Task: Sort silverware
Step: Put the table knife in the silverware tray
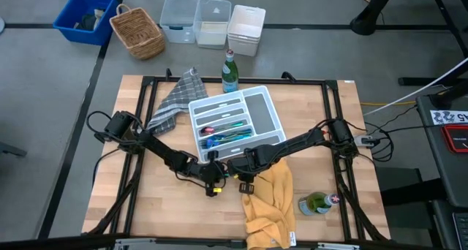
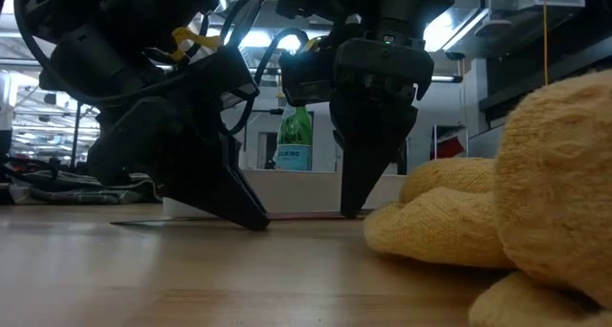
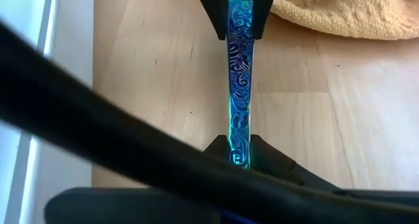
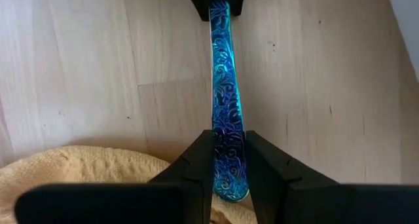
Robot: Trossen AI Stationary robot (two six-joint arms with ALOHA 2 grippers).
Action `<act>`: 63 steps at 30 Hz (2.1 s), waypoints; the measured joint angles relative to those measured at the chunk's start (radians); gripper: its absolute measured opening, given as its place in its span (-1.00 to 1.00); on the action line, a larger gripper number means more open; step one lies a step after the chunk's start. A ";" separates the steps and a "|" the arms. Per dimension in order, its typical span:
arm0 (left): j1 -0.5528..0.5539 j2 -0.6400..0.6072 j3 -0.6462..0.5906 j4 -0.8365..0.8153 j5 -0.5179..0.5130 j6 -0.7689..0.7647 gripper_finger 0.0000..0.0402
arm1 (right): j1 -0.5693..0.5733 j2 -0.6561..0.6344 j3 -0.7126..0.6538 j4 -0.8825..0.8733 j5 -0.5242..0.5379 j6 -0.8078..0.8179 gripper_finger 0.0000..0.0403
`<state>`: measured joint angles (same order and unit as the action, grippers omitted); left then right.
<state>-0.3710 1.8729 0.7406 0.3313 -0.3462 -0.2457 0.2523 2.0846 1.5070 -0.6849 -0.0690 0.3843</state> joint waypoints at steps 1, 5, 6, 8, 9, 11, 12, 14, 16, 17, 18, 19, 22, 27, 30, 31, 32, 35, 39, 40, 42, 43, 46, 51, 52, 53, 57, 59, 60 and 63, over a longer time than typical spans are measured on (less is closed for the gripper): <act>0.000 0.000 0.000 0.000 0.000 0.000 -0.83 | 0.000 0.000 0.000 0.000 0.000 0.000 -0.63; -0.001 0.001 0.000 0.003 -0.001 0.000 -0.80 | 0.000 0.000 0.000 0.000 0.000 0.001 -0.63; -0.001 0.001 0.000 0.003 -0.001 0.000 -0.80 | 0.000 0.000 0.000 0.000 0.000 0.001 -0.63; -0.001 0.001 0.000 0.008 -0.001 0.000 -0.81 | 0.000 0.000 0.000 0.000 -0.001 0.001 -0.63; -0.001 0.001 -0.001 0.011 -0.001 0.000 -0.82 | 0.000 0.000 0.000 0.000 -0.001 0.001 -0.63; -0.001 0.001 -0.002 0.019 -0.001 0.001 -0.84 | 0.000 0.000 0.000 0.000 -0.001 0.001 -0.63; -0.001 0.001 -0.002 0.020 -0.001 0.001 -0.84 | 0.000 0.000 0.000 0.000 -0.001 0.001 -0.62; -0.001 0.001 -0.002 0.021 -0.002 0.000 -0.83 | 0.000 0.000 0.000 0.000 -0.001 0.003 -0.58; -0.001 0.002 -0.002 0.022 -0.003 0.000 -0.81 | 0.000 0.000 0.000 0.001 -0.001 0.005 -0.50; -0.001 0.002 -0.002 0.023 -0.004 0.000 -0.81 | 0.000 0.000 0.000 0.002 -0.002 0.006 -0.45; -0.001 0.002 -0.002 0.024 -0.004 0.000 -0.81 | 0.000 0.000 0.000 0.002 -0.002 0.011 -0.41; -0.001 0.001 -0.002 0.024 -0.004 -0.001 -0.82 | 0.000 0.000 0.000 0.003 -0.003 0.018 -0.36; -0.001 0.000 -0.002 0.026 -0.004 -0.010 -0.83 | 0.000 0.000 0.000 0.004 -0.003 0.034 -0.24; -0.001 -0.001 -0.002 0.029 -0.004 -0.015 -0.82 | -0.005 -0.008 0.000 -0.031 -0.028 0.038 -0.20; -0.001 -0.001 -0.002 0.038 -0.005 -0.018 -0.83 | -0.004 -0.035 0.000 -0.051 -0.010 0.038 -0.20; -0.001 -0.001 -0.002 0.044 -0.005 -0.020 -0.83 | -0.003 -0.048 0.000 -0.052 0.005 0.039 -0.20; -0.001 0.000 -0.002 0.053 -0.004 -0.025 -0.83 | -0.003 -0.061 0.000 -0.053 0.021 0.039 -0.19; -0.001 0.002 -0.002 0.073 -0.003 -0.026 -0.82 | -0.003 -0.104 0.000 -0.060 0.059 0.038 -0.19; -0.001 0.003 -0.002 0.090 0.000 -0.060 -0.81 | -0.003 -0.159 0.000 -0.095 0.124 0.037 -0.19; -0.001 0.003 -0.002 0.097 -0.001 -0.065 -0.81 | -0.003 -0.172 0.000 -0.106 0.135 0.037 -0.19; 0.000 0.003 0.000 0.113 -0.002 -0.071 -0.83 | -0.004 -0.197 0.000 -0.122 0.155 0.038 -0.19; 0.000 0.003 0.005 0.115 -0.004 -0.070 -0.83 | -0.004 -0.208 0.000 -0.137 0.161 0.037 -0.19; 0.000 0.003 0.024 0.117 -0.008 -0.059 -0.83 | -0.004 -0.239 0.000 -0.161 0.175 0.037 -0.19; 0.002 0.001 0.061 0.121 -0.001 -0.035 -0.81 | -0.004 -0.294 0.000 -0.193 0.201 0.037 -0.19; 0.004 0.001 0.069 0.120 0.000 -0.034 -0.82 | -0.004 -0.304 0.000 -0.200 0.210 0.037 -0.19; 0.007 0.001 0.076 0.121 0.000 -0.034 -0.82 | -0.004 -0.318 0.000 -0.210 0.218 0.037 -0.19; 0.025 0.001 0.109 0.121 -0.002 -0.033 -0.81 | -0.004 -0.368 0.000 -0.249 0.259 0.036 -0.19; 0.038 -0.001 0.126 0.121 -0.003 -0.027 -0.79 | -0.004 -0.399 0.000 -0.274 0.268 0.031 -0.19; 0.044 -0.004 0.135 0.120 -0.004 -0.022 -0.79 | -0.004 -0.416 0.000 -0.284 0.271 0.030 -0.19; 0.067 -0.018 0.159 0.120 -0.003 -0.008 -0.79 | -0.004 -0.474 0.000 -0.329 0.271 0.020 -0.19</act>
<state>-0.3035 1.8547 0.8996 0.4518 -0.3496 -0.2539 0.2485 1.6102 1.5074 -1.0139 0.2016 0.4044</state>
